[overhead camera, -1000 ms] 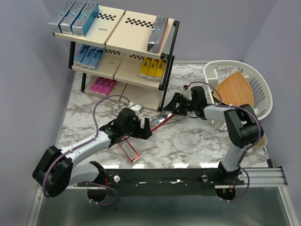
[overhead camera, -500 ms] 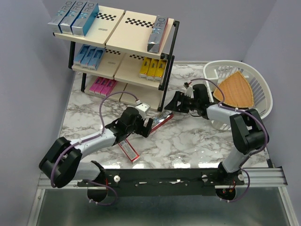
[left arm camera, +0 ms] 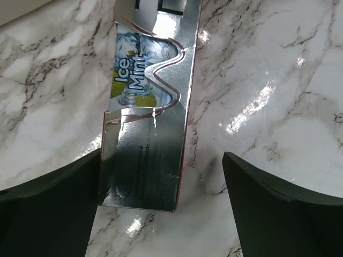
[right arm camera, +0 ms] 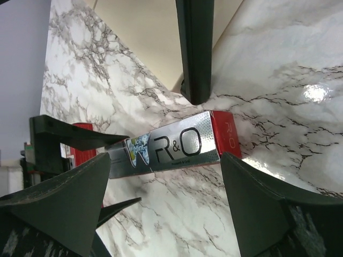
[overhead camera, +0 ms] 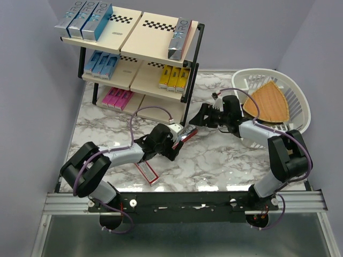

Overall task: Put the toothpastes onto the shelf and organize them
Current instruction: Pick up the toothpaste from the center of the board.

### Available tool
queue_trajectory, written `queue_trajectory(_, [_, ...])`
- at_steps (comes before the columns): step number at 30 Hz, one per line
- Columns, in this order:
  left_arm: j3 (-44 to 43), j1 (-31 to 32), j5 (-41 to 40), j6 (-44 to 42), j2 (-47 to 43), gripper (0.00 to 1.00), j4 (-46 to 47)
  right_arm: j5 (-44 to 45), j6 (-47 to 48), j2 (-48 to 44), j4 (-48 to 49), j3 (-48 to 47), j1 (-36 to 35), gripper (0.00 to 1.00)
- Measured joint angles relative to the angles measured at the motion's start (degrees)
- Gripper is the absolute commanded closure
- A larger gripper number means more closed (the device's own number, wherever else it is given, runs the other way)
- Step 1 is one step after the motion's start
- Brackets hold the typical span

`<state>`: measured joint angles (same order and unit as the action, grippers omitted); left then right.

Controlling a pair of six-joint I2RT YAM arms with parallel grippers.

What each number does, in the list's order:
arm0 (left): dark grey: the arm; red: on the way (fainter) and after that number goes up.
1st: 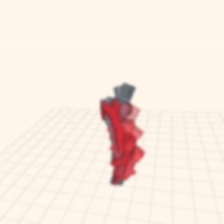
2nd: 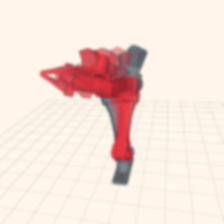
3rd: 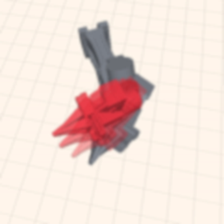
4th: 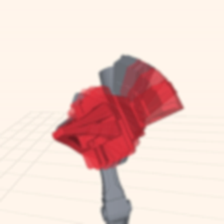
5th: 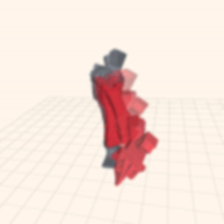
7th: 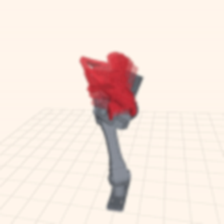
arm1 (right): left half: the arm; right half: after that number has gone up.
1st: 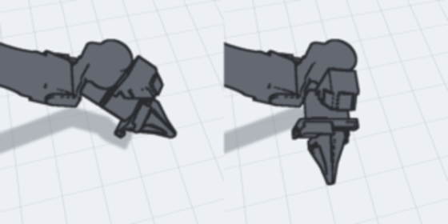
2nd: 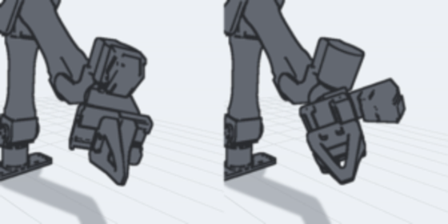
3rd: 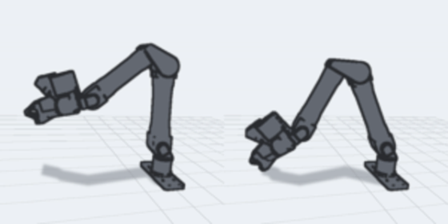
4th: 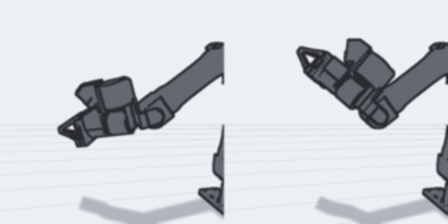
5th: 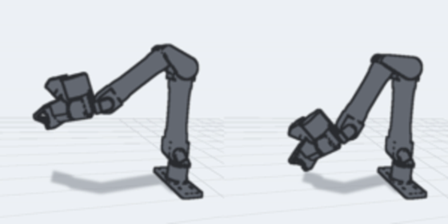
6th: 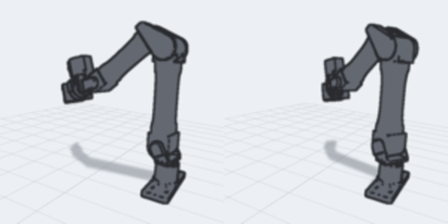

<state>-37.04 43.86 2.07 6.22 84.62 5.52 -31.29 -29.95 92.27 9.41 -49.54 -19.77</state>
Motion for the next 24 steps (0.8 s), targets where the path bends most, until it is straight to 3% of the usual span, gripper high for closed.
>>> queue_trajectory(9, [-1.57, 6.03, -6.43, 0.98, 3.43, 0.20, -0.11, 0.42, 0.04, -0.09, -0.13, 0.46, 0.46, 0.08])
queue_trajectory(22, [1.27, 7.52, -13.03, 8.09, 3.74, 0.23, 5.14, 0.81, 0.48, -1.95, -0.48, 2.16, 0.76, 0.08])
queue_trajectory(24, [1.73, 8.00, -13.38, 8.90, 3.63, 0.29, 5.73, 0.87, 0.55, -2.08, -0.50, 2.43, 0.79, 0.08])
